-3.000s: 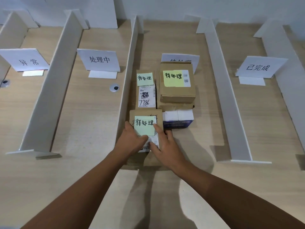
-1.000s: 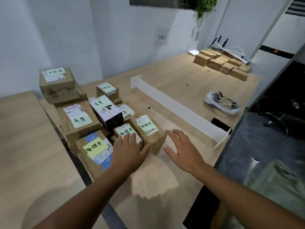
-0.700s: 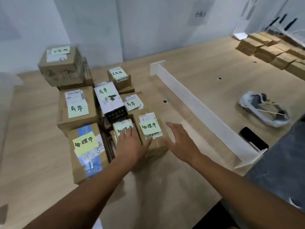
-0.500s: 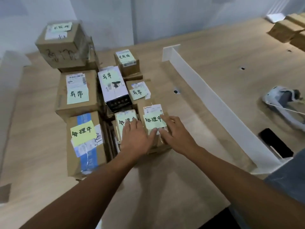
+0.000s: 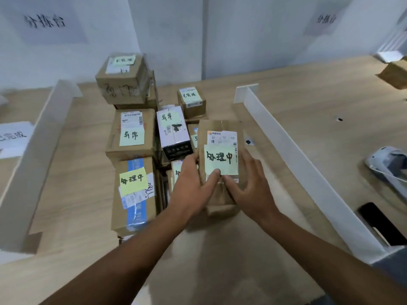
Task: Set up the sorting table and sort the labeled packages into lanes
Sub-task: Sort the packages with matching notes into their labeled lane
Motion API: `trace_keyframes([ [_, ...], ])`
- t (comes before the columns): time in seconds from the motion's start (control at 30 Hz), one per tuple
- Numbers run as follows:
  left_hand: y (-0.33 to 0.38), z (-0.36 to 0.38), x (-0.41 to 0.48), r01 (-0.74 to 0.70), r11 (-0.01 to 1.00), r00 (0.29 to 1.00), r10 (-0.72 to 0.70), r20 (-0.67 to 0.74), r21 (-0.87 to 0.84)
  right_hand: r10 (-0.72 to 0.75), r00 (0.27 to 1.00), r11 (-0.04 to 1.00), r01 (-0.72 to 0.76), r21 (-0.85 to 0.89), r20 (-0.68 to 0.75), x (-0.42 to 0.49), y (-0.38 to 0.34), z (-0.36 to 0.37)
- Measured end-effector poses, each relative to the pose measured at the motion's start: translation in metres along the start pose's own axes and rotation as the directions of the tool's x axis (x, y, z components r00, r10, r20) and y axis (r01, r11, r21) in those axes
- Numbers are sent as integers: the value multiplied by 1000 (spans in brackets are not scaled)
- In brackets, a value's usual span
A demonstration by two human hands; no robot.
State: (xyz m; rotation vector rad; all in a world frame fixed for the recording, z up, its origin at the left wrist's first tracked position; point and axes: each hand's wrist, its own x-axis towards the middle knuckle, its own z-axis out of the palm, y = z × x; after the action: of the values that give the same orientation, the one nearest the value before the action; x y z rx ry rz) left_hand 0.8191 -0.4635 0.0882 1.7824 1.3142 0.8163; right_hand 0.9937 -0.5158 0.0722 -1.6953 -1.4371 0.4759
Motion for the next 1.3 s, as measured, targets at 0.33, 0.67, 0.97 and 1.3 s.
trace_keyframes([
  [0.33,-3,-172,-67,-37,999,938,30,-346,-14,-290,950,939,258,228,118,1,-157,75],
  [0.67,-83,-340,-184,5,999,837,-26,-546,-40,-452,864,882,395,258,222,-79,-303,218],
  [0.97,-167,-510,-306,80,997,744,-67,-665,-11,-541,784,830,439,343,305,-177,-453,367],
  [1.3,-266,-700,-389,253,967,532,-135,-836,5,-691,603,716,500,487,397,-225,-614,561],
])
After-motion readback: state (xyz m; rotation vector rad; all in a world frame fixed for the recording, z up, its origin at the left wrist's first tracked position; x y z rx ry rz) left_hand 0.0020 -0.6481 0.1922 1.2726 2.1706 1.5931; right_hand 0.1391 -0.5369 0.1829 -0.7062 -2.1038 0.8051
